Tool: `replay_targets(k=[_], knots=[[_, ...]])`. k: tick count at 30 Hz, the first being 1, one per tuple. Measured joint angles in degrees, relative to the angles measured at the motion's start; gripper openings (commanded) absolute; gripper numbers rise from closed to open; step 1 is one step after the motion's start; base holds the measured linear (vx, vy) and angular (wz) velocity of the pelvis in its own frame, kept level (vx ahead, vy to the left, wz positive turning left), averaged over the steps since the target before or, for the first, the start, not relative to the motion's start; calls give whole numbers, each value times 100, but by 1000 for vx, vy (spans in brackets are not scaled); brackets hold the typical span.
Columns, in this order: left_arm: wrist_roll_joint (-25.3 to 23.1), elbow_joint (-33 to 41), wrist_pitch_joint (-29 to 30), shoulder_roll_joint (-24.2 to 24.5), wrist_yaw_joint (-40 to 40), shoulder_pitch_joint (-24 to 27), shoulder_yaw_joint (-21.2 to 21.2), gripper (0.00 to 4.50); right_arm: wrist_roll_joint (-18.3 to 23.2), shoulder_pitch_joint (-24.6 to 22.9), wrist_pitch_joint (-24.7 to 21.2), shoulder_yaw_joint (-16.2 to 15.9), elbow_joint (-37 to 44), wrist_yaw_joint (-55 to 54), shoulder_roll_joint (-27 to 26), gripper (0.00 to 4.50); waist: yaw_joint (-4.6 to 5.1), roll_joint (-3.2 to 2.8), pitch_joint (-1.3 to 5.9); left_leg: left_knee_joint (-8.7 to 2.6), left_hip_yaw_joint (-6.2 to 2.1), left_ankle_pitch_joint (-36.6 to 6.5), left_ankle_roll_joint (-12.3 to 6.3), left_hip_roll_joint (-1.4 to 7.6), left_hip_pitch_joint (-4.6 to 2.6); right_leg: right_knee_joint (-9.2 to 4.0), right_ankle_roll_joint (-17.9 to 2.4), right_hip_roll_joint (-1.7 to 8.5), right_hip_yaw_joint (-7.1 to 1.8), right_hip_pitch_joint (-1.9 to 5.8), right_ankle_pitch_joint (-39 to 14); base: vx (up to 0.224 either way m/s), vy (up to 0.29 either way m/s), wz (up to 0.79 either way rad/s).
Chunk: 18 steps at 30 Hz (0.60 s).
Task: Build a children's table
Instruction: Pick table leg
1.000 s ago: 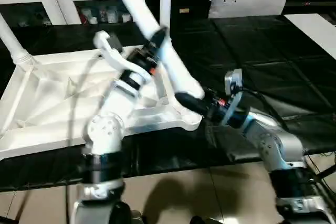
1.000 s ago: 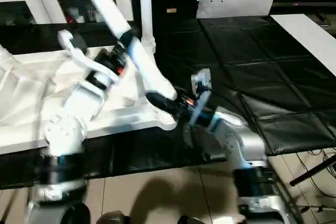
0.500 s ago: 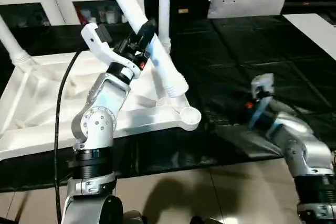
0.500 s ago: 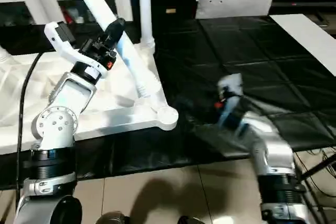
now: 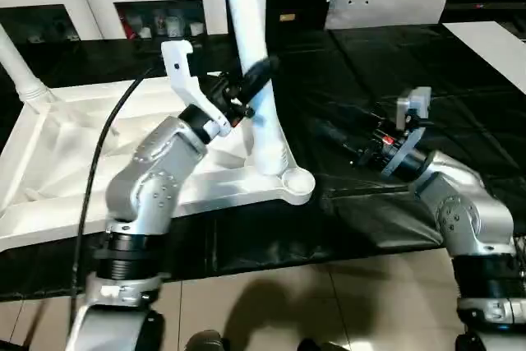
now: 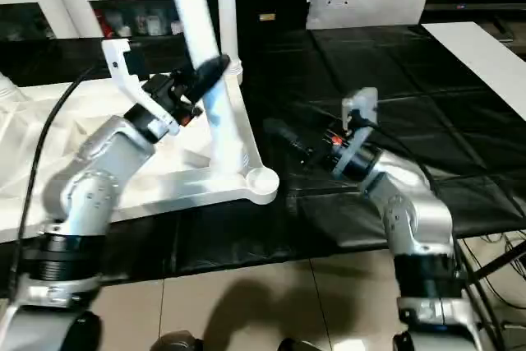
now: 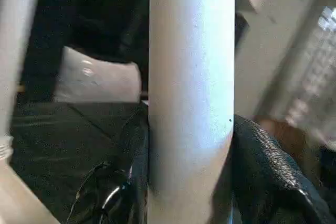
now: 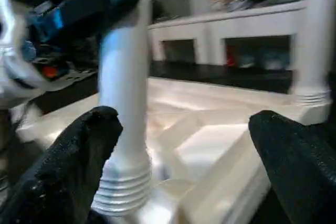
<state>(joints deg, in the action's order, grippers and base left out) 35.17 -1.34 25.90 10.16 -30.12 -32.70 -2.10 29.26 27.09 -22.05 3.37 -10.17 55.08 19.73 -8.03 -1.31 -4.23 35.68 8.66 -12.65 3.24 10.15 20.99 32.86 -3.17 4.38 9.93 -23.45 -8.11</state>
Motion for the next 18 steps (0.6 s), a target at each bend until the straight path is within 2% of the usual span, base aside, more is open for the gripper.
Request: replay_targets(k=[6,11,18], knots=[[181,5,172,240,-848,-4,176,185,207,257,-488,-212,-137,617,242,450,-7,0,0,6,2,1,1,0,-4,10,-3,1,-3,0,1,0,0,0],[538,289,454,341,-1549,22,338,185,192,481,-609,-397,-369,1099,468,450,-10,2,0,9,3,1,2,0,-5,14,-5,1,-5,0,1,0,0,0],[738,408,572,353,-1838,85,363,185,325,463,-932,-624,-253,1691,589,450,-8,2,0,12,5,2,2,1,-6,16,-6,1,-5,0,1,0,0,0]])
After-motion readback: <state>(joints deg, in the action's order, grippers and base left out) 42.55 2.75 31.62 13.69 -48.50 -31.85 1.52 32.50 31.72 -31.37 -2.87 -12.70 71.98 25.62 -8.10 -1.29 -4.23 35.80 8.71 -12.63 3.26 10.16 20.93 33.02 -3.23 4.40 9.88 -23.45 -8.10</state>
